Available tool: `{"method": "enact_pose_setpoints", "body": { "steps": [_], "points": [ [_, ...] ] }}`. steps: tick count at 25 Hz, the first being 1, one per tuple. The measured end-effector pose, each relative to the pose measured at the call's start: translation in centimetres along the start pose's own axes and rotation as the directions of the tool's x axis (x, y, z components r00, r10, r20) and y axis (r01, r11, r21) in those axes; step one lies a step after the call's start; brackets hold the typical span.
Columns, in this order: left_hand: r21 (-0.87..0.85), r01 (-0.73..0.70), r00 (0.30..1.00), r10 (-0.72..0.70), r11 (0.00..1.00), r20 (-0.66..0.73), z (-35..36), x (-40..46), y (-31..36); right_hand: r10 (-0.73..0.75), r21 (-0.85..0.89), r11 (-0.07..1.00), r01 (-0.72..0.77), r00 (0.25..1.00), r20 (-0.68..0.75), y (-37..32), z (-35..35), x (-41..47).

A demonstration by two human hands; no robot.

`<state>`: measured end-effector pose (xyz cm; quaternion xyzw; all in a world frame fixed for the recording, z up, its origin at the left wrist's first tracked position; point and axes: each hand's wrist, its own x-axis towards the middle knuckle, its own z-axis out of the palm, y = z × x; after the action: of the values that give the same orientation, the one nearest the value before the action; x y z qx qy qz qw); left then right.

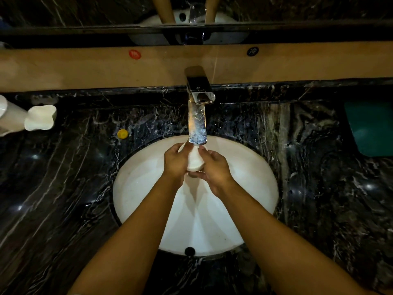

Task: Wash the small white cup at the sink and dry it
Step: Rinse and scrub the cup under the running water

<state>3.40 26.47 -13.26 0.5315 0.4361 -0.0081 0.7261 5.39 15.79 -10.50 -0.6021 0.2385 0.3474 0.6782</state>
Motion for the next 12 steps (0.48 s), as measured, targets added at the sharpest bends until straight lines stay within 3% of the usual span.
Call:
{"method": "enact_pose_setpoints", "body": {
  "steps": [2,4,6,8,10,12],
  "points": [
    [0.175,-0.043,0.993,0.062,0.984,-0.1,0.6,-0.4,0.0,-0.044,-0.052,0.998,0.045,0.999,0.024,0.1,0.1,0.1],
    [0.237,0.009,0.992,0.021,0.971,-0.127,0.9,-0.8,0.3,-0.116,-0.171,0.977,0.126,0.991,0.07,0.3,0.4,-0.1],
    [0.127,0.145,0.989,-0.148,0.981,0.008,0.9,-0.6,0.6,-0.219,-0.352,0.904,0.243,0.97,0.107,0.7,0.5,-0.5],
    [0.006,0.23,0.959,-0.227,0.973,0.17,0.5,-0.6,0.9,-0.317,-0.48,0.805,0.349,0.937,0.149,1.1,-0.2,-0.7],
    [-0.098,0.259,0.94,-0.228,0.961,0.254,0.3,-0.3,0.9,-0.397,-0.48,0.761,0.437,0.898,0.188,1.4,-1.3,-0.8],
    [-0.189,0.294,0.924,-0.229,0.937,0.306,0.2,0.0,1.1,-0.408,-0.418,0.79,0.448,0.894,0.187,1.7,-1.9,-1.1]
  ]
}}
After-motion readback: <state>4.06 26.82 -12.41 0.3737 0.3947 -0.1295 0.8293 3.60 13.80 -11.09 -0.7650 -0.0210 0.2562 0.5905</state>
